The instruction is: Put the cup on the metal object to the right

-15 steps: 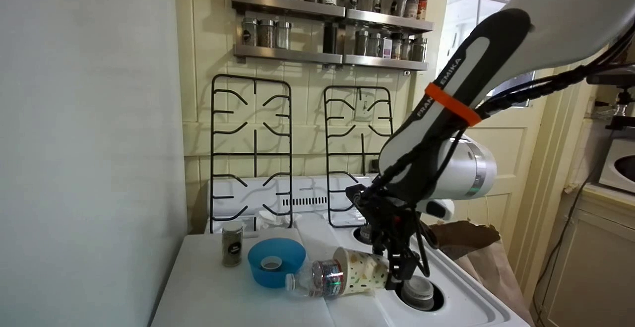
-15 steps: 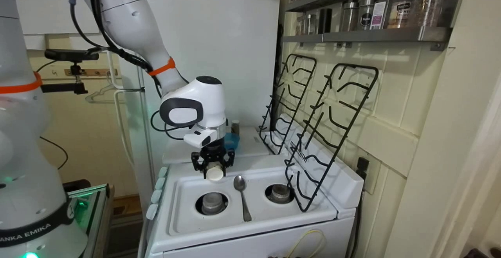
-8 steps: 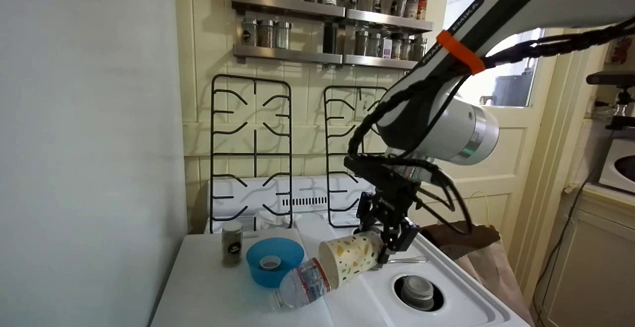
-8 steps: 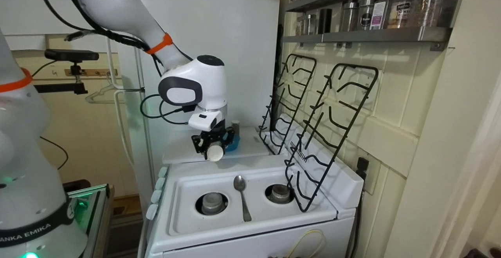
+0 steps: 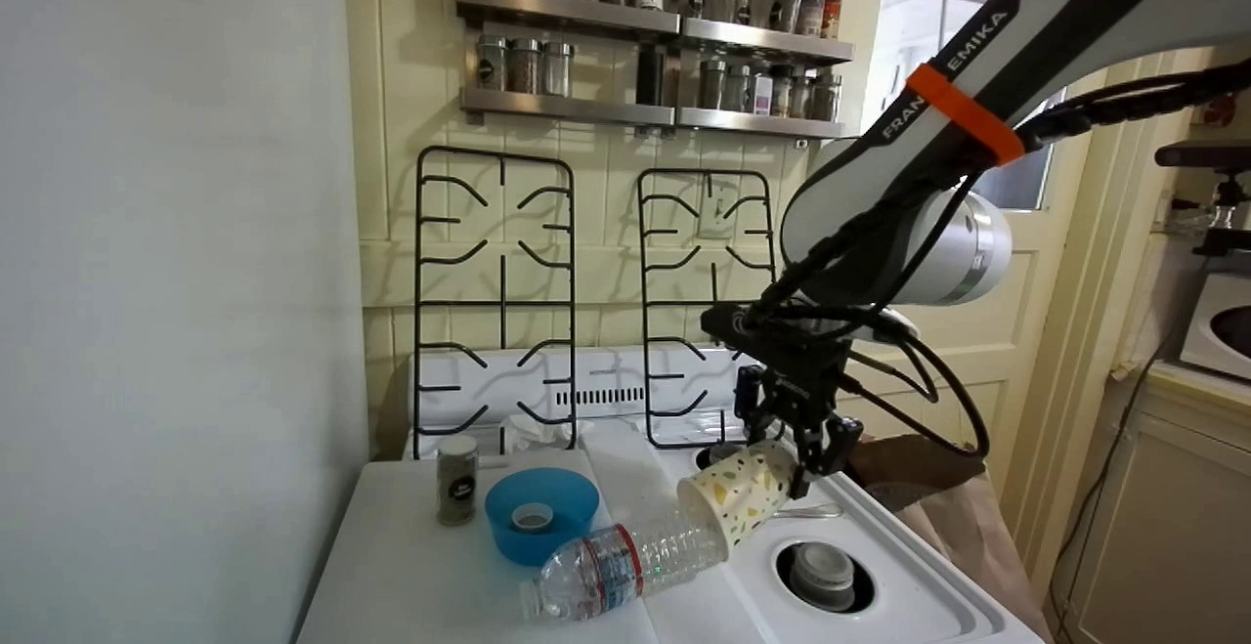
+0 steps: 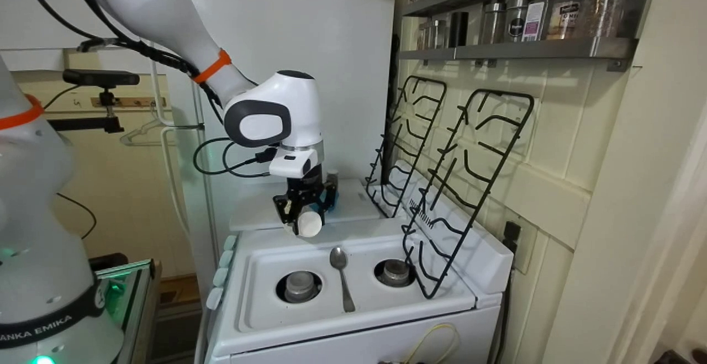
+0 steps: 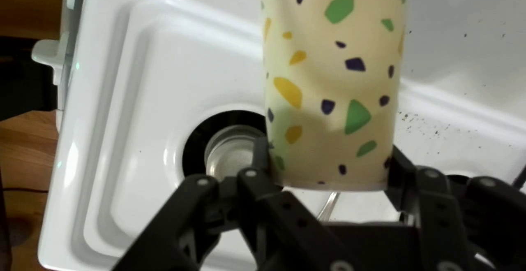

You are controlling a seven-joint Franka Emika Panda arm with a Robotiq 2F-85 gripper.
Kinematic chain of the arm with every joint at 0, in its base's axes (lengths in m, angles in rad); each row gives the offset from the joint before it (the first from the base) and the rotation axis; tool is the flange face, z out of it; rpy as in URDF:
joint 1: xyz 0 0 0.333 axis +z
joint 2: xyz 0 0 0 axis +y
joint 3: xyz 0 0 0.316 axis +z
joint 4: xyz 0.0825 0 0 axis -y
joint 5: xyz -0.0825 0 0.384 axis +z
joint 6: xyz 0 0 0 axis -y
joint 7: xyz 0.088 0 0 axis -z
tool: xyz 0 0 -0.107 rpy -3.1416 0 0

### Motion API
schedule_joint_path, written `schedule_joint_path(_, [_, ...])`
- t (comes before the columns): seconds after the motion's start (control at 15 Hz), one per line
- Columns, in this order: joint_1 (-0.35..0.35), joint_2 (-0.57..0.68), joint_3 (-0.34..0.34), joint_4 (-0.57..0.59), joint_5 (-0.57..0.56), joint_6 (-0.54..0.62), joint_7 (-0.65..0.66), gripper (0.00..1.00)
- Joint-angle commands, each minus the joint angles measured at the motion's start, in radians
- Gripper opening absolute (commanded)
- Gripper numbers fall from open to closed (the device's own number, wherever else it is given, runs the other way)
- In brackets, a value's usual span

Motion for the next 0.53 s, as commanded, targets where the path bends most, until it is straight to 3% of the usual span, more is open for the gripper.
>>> schedule_joint_path(0.0, [-0.046, -0.036, 0.005, -0.007, -0.133, -0.035, 0.089, 0.4])
schedule_joint_path(0.2, [-0.083, -0.059, -0.01, -0.008, -0.204, -0.045, 0.12, 0.4])
schedule_joint_path(0.47, [-0.128, -0.095, -0.031, -0.013, -0.208, -0.01, 0.144, 0.4])
